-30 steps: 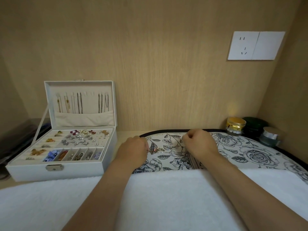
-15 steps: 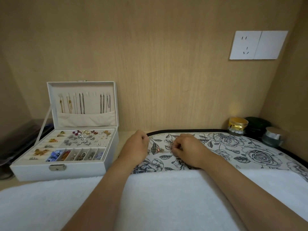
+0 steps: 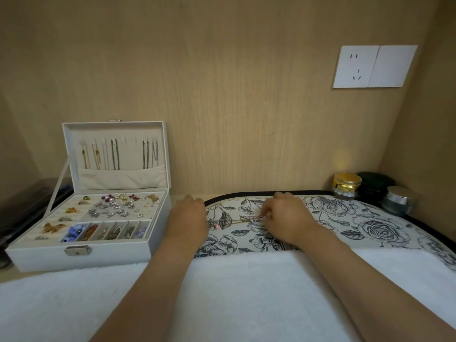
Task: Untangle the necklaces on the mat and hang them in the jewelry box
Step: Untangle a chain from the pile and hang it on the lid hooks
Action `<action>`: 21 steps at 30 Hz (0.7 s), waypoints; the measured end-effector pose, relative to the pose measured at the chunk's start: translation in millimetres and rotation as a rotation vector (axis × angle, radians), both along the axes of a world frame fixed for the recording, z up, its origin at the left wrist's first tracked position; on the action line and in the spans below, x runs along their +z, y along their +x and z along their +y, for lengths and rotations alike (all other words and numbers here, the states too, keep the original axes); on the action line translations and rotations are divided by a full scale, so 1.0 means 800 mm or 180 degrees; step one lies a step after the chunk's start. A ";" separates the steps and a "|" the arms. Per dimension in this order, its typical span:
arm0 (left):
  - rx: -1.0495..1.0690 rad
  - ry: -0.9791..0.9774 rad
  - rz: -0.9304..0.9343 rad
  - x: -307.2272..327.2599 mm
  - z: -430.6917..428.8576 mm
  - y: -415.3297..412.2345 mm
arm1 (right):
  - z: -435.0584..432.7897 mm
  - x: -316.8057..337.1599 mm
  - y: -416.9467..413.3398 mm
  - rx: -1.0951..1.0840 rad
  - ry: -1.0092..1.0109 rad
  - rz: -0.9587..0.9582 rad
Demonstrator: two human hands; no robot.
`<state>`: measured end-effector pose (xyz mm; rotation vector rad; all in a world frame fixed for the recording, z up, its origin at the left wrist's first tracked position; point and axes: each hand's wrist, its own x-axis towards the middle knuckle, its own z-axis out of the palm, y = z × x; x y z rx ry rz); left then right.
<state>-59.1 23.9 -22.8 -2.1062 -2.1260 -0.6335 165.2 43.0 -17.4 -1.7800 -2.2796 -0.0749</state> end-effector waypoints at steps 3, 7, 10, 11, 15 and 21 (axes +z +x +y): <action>-0.0608 0.0259 -0.0317 -0.006 0.005 0.014 | 0.000 -0.002 -0.007 0.0441 -0.0009 0.0353; -0.1174 -0.0032 -0.0319 -0.020 0.014 0.043 | 0.007 -0.006 -0.007 0.0596 -0.0149 0.0584; -0.1265 -0.0057 -0.0398 -0.026 0.018 0.045 | 0.009 -0.011 -0.008 0.0768 -0.0230 0.0971; -0.1277 -0.0010 -0.0538 -0.025 0.019 0.043 | 0.008 -0.012 -0.009 0.0795 -0.0301 0.1221; -0.1171 -0.0122 -0.0931 -0.019 0.013 0.041 | 0.008 -0.013 -0.013 0.0776 -0.0444 0.1995; -0.1119 -0.0282 -0.3266 0.003 -0.002 0.050 | 0.000 -0.001 -0.022 0.0956 -0.1173 0.3467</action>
